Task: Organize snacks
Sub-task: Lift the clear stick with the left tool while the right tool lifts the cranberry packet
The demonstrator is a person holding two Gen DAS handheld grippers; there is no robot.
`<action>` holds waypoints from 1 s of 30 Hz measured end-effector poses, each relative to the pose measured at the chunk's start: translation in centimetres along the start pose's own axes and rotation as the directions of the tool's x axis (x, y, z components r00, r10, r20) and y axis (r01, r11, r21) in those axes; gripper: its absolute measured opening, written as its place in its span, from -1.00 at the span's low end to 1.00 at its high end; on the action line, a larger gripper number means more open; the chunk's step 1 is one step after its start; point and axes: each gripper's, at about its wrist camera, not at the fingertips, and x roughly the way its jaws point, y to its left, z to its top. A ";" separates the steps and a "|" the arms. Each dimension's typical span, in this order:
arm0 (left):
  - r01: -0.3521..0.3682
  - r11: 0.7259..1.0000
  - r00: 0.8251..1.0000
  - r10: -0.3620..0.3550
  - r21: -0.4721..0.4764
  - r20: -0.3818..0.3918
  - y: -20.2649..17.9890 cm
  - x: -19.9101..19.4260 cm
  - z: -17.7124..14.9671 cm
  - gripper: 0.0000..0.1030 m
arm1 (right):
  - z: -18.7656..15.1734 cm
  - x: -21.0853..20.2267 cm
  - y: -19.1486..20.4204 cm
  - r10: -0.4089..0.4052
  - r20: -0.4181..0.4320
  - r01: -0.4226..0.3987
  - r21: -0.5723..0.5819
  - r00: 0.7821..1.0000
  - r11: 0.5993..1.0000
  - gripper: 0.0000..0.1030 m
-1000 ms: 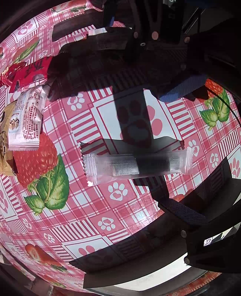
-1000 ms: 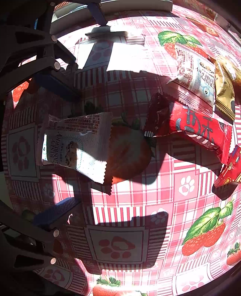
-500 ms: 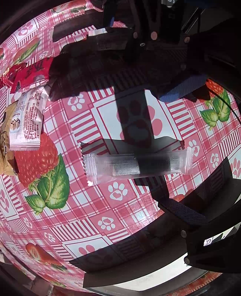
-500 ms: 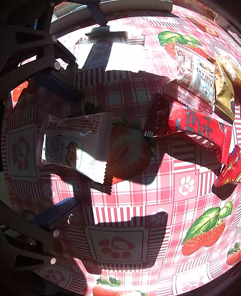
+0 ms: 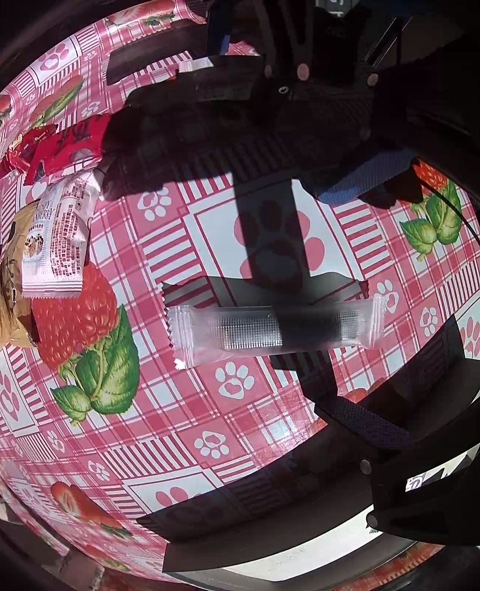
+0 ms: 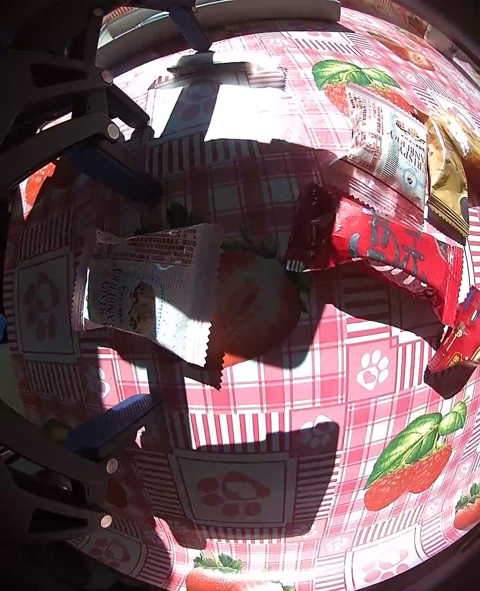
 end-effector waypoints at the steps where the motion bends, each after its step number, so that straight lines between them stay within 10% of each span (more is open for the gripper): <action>1: 0.000 1.000 1.000 0.000 -0.001 -0.012 0.0 0.1 0.1 1.00 | 0.0 -0.1 0.0 0.000 0.005 0.000 0.000 1.000 1.000 1.00; 7: 0.005 1.000 1.000 -0.006 -0.016 -0.028 0.3 -0.2 0.6 0.90 | 1.5 -0.1 0.1 0.002 -0.054 -0.001 0.012 0.999 1.000 0.96; 13: 0.016 0.997 1.000 -0.015 -0.073 0.021 2.4 -1.9 1.4 0.14 | 1.4 -1.7 0.1 -0.002 -0.015 0.002 -0.012 1.000 1.000 0.07; 16: 0.054 0.996 0.998 -0.051 -0.075 0.035 3.4 -2.4 1.8 -0.69 | 1.6 -2.2 0.0 0.018 -0.005 -0.018 -0.016 1.000 1.000 -0.19; 30: 0.160 0.982 0.979 -0.144 -0.105 0.143 8.5 -7.2 1.3 -0.69 | 4.5 -6.5 3.2 0.182 0.052 -0.181 -0.037 0.982 0.983 -0.20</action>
